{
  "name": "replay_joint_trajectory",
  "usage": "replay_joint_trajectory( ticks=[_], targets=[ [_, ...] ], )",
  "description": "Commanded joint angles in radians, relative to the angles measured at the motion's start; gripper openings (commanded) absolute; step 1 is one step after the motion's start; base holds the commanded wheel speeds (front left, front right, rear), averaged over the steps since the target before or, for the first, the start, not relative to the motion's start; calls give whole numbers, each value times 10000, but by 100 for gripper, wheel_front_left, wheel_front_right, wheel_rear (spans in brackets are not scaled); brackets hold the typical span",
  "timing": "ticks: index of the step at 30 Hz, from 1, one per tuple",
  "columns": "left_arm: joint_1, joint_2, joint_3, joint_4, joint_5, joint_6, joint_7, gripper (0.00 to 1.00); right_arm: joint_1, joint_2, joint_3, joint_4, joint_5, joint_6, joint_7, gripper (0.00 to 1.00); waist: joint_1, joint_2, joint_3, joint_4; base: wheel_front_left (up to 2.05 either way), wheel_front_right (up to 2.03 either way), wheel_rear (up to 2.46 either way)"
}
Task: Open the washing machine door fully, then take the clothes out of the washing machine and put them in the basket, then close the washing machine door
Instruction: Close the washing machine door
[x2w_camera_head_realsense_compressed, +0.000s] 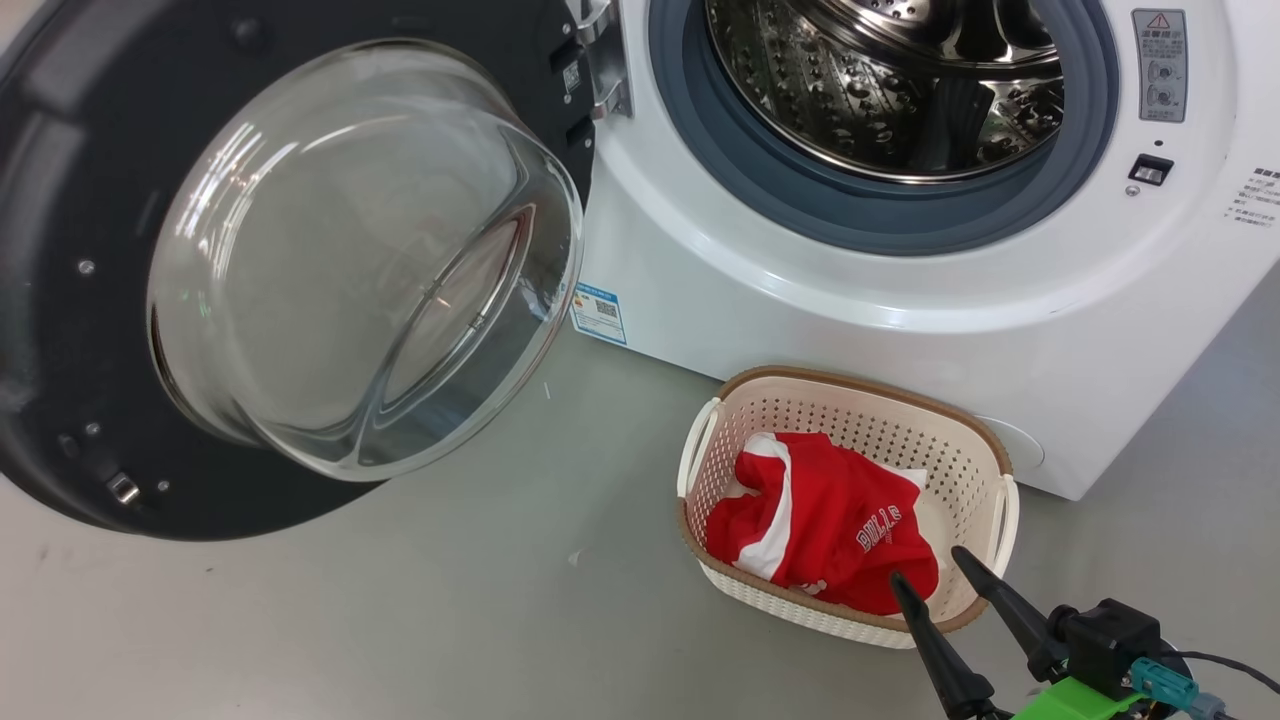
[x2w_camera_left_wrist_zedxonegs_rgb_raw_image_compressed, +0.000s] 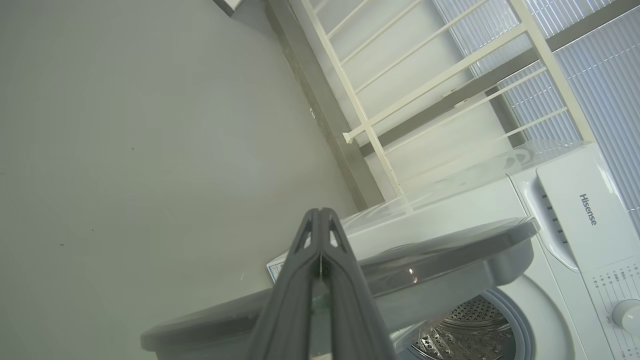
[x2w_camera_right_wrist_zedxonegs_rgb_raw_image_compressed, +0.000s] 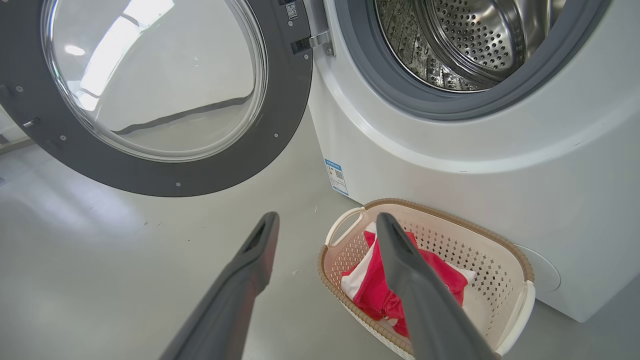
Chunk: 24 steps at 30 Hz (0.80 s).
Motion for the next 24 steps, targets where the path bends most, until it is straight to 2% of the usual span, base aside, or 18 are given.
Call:
replay_joint_trajectory(
  ticks=[1,8,24],
  targets=[
    [-235,623,107,-179,2,-41,140,0,-23,-134,153,-267,-66,48,-67,100,0,0,37,-14,0,0,0],
    [-82,451,-154,-82,-23,-230,645,0,-74,-253,160,-331,-101,48,-67,100,0,0,187,-173,0,0,0],
    [526,284,-736,-818,-375,-654,2704,0,15,-169,36,-327,-124,48,-67,100,0,0,13,-254,0,0,0]
  ],
)
